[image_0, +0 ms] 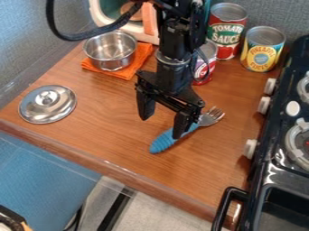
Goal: Move the blue fork to the bottom left of the orange cloth
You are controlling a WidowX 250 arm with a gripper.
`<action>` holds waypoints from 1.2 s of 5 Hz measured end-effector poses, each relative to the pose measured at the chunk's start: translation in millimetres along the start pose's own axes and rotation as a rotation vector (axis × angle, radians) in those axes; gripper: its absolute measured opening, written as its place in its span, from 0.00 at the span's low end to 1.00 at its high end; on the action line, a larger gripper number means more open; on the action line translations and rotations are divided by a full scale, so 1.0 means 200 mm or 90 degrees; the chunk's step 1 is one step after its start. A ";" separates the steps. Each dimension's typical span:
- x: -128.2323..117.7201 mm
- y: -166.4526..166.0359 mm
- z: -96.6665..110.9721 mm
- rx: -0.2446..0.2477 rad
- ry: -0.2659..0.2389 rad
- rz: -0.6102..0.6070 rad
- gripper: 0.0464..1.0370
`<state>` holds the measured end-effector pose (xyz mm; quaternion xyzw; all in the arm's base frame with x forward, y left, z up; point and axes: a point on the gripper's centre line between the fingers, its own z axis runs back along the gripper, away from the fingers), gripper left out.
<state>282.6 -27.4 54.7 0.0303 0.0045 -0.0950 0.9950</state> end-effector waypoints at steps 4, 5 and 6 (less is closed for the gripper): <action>0.01 -0.07 -0.16 0.031 0.025 -0.018 0.40; 0.01 -0.07 -0.16 0.030 0.026 -0.014 0.39; 0.00 -0.06 -0.13 0.028 0.018 -0.001 0.39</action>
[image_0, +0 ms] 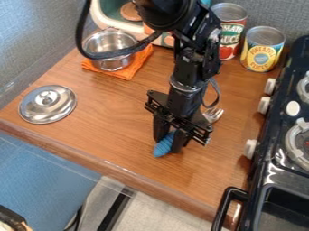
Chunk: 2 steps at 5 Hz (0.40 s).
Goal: Move the blue fork to the bottom left of the orange cloth
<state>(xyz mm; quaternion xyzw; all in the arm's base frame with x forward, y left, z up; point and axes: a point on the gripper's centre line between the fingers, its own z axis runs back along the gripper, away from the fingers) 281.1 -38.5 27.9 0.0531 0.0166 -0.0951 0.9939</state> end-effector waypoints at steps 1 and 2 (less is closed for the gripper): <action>-0.02 0.13 0.08 -0.022 -0.010 0.055 0.39; -0.04 0.26 0.08 -0.030 -0.013 0.082 0.39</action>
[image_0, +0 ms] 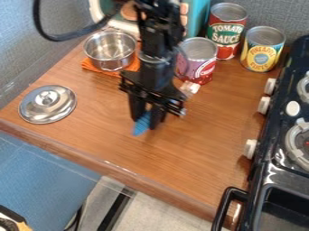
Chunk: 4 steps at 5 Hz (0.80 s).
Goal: Move the blue fork to the bottom left of the orange cloth
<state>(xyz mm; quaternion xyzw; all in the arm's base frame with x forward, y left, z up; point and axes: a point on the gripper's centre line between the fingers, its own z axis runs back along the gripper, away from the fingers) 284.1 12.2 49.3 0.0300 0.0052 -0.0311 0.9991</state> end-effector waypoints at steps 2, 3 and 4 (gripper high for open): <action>0.02 0.23 -0.07 0.021 0.005 0.053 0.39; 0.02 0.31 -0.15 0.033 0.022 0.081 0.39; 0.03 0.35 -0.15 0.047 0.015 0.098 0.39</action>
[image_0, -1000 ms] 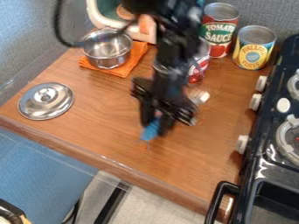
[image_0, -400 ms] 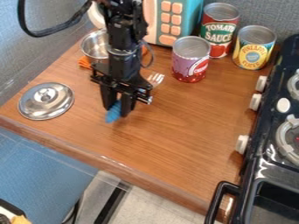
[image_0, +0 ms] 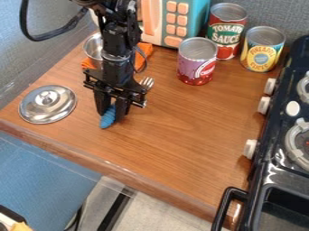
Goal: Move the blue fork to the bottom left of the orange cloth
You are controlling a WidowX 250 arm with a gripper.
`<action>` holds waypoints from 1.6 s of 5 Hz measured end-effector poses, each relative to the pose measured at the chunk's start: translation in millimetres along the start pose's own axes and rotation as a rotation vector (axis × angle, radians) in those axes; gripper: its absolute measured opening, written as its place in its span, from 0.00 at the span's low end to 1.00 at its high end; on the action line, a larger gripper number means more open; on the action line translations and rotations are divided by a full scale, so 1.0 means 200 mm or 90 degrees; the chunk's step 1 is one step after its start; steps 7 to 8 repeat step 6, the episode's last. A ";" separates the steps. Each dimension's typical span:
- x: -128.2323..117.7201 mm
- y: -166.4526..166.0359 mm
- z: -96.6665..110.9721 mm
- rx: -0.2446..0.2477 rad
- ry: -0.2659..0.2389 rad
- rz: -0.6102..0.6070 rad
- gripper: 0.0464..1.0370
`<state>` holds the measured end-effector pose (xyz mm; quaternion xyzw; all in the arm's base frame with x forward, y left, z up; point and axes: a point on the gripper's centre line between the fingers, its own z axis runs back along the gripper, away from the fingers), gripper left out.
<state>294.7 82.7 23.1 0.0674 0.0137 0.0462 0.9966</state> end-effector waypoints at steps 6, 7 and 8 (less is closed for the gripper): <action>-0.09 0.09 0.21 -0.035 -0.044 -0.040 0.96; -0.09 0.09 0.21 -0.035 -0.044 -0.040 0.96; -0.09 0.09 0.21 -0.035 -0.044 -0.040 0.96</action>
